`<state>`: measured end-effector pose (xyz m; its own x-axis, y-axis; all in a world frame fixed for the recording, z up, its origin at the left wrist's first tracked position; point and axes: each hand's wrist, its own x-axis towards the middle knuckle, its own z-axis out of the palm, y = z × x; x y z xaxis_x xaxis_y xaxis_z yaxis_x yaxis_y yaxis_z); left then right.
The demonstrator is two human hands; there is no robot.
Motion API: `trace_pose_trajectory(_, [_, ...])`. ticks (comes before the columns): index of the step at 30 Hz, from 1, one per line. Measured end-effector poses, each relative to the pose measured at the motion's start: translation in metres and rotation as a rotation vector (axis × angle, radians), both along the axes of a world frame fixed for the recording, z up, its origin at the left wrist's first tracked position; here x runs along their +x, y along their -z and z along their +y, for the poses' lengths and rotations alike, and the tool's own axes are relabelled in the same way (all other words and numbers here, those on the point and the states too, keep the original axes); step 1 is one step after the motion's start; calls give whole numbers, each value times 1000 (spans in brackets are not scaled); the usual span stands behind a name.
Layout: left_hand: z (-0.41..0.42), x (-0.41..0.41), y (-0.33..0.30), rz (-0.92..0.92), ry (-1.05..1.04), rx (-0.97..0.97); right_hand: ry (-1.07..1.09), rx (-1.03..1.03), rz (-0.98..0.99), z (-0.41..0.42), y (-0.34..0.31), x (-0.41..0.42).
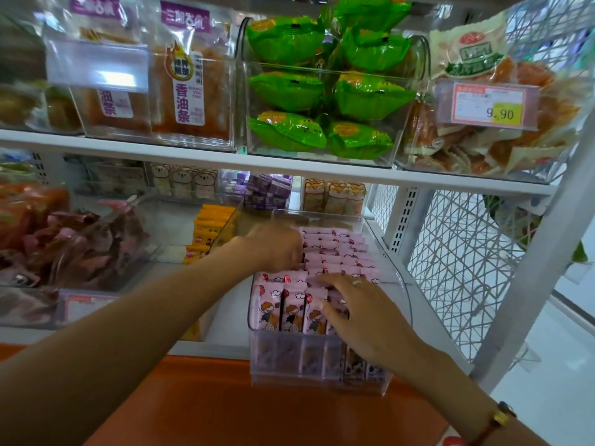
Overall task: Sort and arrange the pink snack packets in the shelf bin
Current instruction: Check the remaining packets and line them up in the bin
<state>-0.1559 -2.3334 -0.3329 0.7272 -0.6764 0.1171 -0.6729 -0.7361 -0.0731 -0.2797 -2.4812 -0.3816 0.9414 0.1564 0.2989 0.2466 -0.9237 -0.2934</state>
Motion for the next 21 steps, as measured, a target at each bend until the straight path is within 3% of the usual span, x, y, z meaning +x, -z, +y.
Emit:
trace_pose_trajectory(4, [10, -14, -7, -131, -80, -217, 5, 11, -4, -1, 0, -1])
trace_pose_trajectory(8, [30, -46, -5, -301, -75, -573, 14, 2, 40, -1, -2, -3])
trace_pose_trajectory(10, [41, -67, -2, -296, -107, -820, 14, 54, -19, 4, -8, -5])
trace_pose_trajectory(13, [50, -91, 1, -163, -104, -1176, -27, 334, -209, 23, -22, -12])
trace_pose_trajectory(18, [53, -112, 6, -7, -1, -1329, -143, 511, -154, 48, -26, -17])
trace_pose_trajectory(21, [57, -114, 15, 28, 0, -1244, -105, 762, -27, 47, -26, -15])
